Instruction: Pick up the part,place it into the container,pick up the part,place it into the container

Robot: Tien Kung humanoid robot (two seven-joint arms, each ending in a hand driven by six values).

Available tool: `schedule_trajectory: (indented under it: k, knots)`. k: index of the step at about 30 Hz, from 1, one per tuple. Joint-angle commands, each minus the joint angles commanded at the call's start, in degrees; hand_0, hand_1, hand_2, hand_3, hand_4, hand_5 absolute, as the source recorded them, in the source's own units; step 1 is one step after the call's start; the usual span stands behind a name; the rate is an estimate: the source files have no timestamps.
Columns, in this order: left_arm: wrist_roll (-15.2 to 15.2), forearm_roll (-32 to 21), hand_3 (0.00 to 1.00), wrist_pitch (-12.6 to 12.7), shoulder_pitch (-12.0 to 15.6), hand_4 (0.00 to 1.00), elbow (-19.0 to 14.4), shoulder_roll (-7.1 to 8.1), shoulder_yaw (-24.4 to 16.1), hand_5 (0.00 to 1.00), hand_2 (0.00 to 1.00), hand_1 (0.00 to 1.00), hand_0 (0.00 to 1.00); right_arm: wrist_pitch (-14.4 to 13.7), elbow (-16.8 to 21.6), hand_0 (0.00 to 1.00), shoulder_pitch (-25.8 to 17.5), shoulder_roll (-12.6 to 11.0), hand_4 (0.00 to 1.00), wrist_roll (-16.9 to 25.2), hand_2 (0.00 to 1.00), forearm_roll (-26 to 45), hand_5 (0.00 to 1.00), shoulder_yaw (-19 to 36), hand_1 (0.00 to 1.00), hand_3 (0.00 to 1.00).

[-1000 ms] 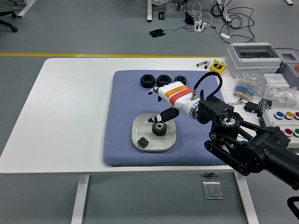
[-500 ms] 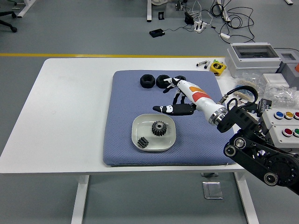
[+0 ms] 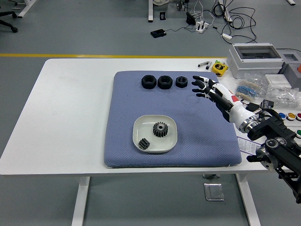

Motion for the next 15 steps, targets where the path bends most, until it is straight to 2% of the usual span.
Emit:
schedule_trajectory:
  k: [1,2,5,7,8,11,15]
  knots:
    - [0.0,0.0,0.557,-0.1,0.0,0.567,-0.1,-0.02,0.2,0.583,0.648,0.619,0.696,0.1,-0.2,0.892,-0.9,-0.2,0.998,0.2,0.888,0.5,0.944,1.3,0.844,0.926]
    - [-0.1,0.0,0.557,-0.1,0.0,0.567,-0.1,-0.06,0.2,0.583,0.648,0.619,0.696,0.0,-0.3,0.894,-1.6,-0.2,0.998,0.5,0.885,0.4,0.998,2.3,0.845,0.922]
    - [0.1,0.6,0.557,-0.1,0.0,0.567,-0.1,-0.2,-0.2,0.583,0.648,0.619,0.696,-0.9,-0.4,0.894,-3.5,0.1,0.998,2.6,0.885,0.5,0.998,5.2,0.845,0.922]
    - [0.2,0.9,0.557,-0.1,-0.1,0.567,-0.2,-0.23,-0.2,0.583,0.648,0.619,0.696,-2.9,-0.5,0.894,-5.0,0.7,0.998,5.7,0.885,2.0,0.998,7.0,0.845,0.922]
    - [0.2,1.0,0.557,-0.1,-0.1,0.567,-0.2,-0.24,-0.2,0.582,0.648,0.619,0.697,-4.2,-0.6,0.85,-5.9,1.1,0.998,8.0,0.768,3.3,0.957,8.0,0.757,0.788]
    - [0.3,1.5,0.557,-0.1,-0.2,0.567,-0.2,-0.3,-0.3,0.582,0.648,0.619,0.697,-6.0,-0.8,0.85,-8.5,2.2,0.998,12.9,0.768,5.0,0.957,11.2,0.757,0.788]
    - [0.3,1.7,0.558,-0.1,-0.2,0.568,-0.3,-0.31,-0.4,0.582,0.649,0.621,0.696,-5.3,-0.8,0.853,-11.3,3.5,0.998,12.5,0.762,3.1,0.931,15.2,0.756,0.78]
